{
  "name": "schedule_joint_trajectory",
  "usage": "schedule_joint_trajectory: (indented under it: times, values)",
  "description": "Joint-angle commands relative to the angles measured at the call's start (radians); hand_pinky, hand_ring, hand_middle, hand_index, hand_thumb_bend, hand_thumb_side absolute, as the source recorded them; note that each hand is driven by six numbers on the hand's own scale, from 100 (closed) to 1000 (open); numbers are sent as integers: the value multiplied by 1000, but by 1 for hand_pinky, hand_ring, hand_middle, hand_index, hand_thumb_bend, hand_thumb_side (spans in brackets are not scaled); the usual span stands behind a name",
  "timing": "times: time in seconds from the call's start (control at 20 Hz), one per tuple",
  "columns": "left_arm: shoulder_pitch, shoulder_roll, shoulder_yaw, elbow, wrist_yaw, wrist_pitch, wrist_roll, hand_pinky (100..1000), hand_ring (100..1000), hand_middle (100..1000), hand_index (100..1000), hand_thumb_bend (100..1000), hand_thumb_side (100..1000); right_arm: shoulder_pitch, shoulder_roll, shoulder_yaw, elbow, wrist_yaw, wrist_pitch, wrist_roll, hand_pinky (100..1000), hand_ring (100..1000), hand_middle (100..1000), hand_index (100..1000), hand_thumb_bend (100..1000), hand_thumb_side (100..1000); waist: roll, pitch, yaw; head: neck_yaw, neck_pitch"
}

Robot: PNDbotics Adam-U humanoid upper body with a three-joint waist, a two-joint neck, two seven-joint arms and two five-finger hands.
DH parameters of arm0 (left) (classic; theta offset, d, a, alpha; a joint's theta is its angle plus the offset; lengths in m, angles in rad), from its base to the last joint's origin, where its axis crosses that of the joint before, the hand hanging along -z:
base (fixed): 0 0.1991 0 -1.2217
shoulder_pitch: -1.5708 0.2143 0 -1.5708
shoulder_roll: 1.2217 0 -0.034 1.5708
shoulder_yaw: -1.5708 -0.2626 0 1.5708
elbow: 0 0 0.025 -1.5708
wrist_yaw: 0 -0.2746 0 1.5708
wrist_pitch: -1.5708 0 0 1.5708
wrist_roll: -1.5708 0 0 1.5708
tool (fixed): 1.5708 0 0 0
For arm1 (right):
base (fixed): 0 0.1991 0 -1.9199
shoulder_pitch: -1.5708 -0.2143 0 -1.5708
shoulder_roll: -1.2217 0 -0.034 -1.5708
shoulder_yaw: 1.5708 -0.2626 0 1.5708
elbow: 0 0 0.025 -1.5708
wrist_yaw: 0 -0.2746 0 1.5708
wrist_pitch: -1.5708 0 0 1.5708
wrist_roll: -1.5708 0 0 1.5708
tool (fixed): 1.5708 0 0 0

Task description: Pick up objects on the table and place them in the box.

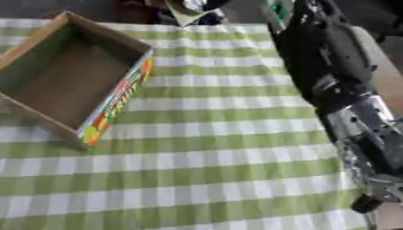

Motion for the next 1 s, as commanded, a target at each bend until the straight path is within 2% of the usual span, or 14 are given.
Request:
schedule_joint_trajectory:
  times: [0.05,0.3,0.4,0.45,0.6,0.8,1.0]
  values:
    - [-17,8,2,-15,8,-5,3,657,665,603,739,100,622,-6,83,-2,-48,82,51,-20,666,641,514,470,365,268,8,-28,7,-13,4]
    - [-33,3,2,-15,15,-10,12,656,663,602,738,100,623,55,246,-21,-96,232,112,-104,662,628,519,478,354,216,12,-23,21,-31,0]
    - [-39,2,1,-15,18,-15,15,656,663,601,738,100,623,89,310,-34,-110,311,124,-137,661,628,527,485,315,194,13,-20,25,-35,-3]
    - [-43,2,0,-15,20,-17,17,656,663,601,739,100,623,113,342,-50,-116,346,132,-151,675,632,524,477,240,147,13,-18,28,-36,-6]
    - [-47,1,-1,-15,20,-19,16,656,663,601,739,100,623,187,420,-97,-143,427,164,-193,683,634,521,473,215,121,13,-10,33,-44,-13]
    - [-50,0,-2,-15,20,-18,14,656,664,602,739,100,623,248,484,-121,-169,525,198,-242,686,635,521,473,197,111,11,-4,35,-54,-15]
    - [-51,0,-3,-15,19,-17,11,656,664,601,739,100,623,276,514,-129,-175,585,216,-274,688,638,522,476,194,113,10,-1,35,-59,-15]
